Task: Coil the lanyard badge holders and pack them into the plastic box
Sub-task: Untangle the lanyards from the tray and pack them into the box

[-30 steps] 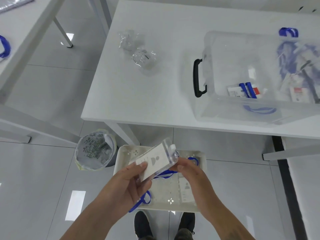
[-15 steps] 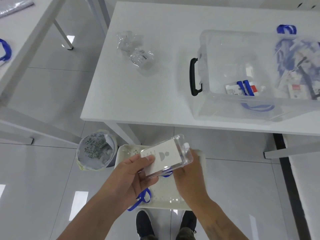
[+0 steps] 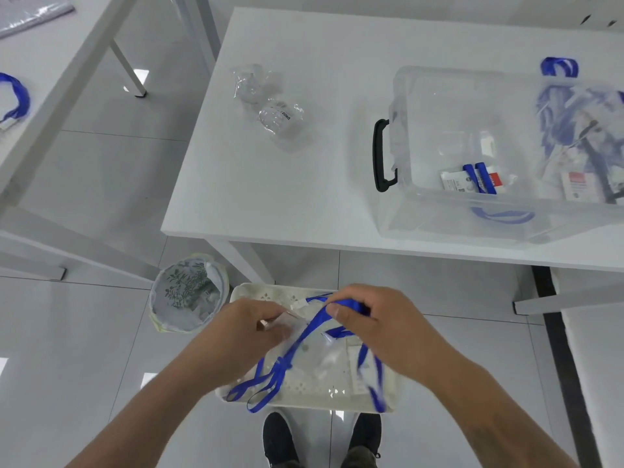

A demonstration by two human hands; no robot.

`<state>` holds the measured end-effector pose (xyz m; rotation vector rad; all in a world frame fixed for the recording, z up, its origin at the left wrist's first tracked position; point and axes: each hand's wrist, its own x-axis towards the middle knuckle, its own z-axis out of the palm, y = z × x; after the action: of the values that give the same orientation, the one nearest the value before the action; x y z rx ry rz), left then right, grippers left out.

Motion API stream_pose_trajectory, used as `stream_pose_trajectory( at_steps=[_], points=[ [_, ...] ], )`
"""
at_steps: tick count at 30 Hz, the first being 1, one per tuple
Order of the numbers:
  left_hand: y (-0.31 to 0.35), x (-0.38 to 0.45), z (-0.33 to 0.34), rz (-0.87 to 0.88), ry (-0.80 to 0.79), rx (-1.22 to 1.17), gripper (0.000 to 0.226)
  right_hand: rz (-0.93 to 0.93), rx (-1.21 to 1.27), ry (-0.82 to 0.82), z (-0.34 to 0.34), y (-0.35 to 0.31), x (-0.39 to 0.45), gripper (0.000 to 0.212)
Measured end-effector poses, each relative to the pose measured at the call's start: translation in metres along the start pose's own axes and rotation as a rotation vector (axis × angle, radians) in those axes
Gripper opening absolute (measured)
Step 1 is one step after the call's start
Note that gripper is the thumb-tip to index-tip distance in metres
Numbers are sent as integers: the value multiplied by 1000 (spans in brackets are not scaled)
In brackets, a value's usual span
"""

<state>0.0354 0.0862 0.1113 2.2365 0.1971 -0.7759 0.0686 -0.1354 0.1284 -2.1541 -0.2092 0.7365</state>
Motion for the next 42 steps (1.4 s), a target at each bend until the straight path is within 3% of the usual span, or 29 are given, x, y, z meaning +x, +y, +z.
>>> stream_pose_trajectory(
  at_steps=[3,5,7,9,12,15,17,19,22,24,26,28,30,32,35,37,39,42],
  points=[
    [9,-8,-18,-83,-277,-599,9,37,192,16,-2,8,13,16],
    [18,-11,-20,-157,-210,-991,17,64,281,2,10,13,12,23],
    [22,-8,-13,-223,-17,-1200,17,68,241,-29,27,12,1,32],
    [23,-4,-3,-264,179,-1082,8,1,79,-100,43,5,-13,31],
    [10,-2,9,-154,346,-449,18,-64,-181,-190,51,-11,-26,35],
    [-4,-2,13,-39,275,-39,23,-103,-301,-162,34,-19,-24,30],
    [-2,-7,10,-40,151,44,24,-99,-261,-125,15,-25,-22,25],
    [7,-14,4,-67,-32,-101,18,-60,-169,-85,-2,-24,-15,18],
    [16,-23,-7,-150,-234,-599,11,10,128,-9,-16,-15,-6,9],
    [18,-25,-11,-186,-222,-880,16,61,354,54,-17,-11,-5,13],
    [25,-24,-11,-204,-115,-1083,19,107,357,66,-6,-8,-9,28],
    [34,-19,-10,-204,28,-1198,18,121,278,21,11,-11,-18,27],
    [44,-18,-11,-202,189,-1125,12,33,102,-25,22,-22,-29,27],
    [47,-18,-12,-173,340,-855,8,-75,-191,-60,21,-39,-39,26],
    [53,-25,-20,-77,398,-571,15,-168,-471,18,-4,-66,-43,29],
    [58,-30,-28,-32,355,-513,16,-210,-491,126,-23,-78,-40,27],
    [67,-35,-38,5,295,-528,15,-258,-393,279,-40,-83,-36,15],
    [88,-40,-55,110,207,-586,14,-243,-244,406,-64,-91,-37,16]
  ],
)
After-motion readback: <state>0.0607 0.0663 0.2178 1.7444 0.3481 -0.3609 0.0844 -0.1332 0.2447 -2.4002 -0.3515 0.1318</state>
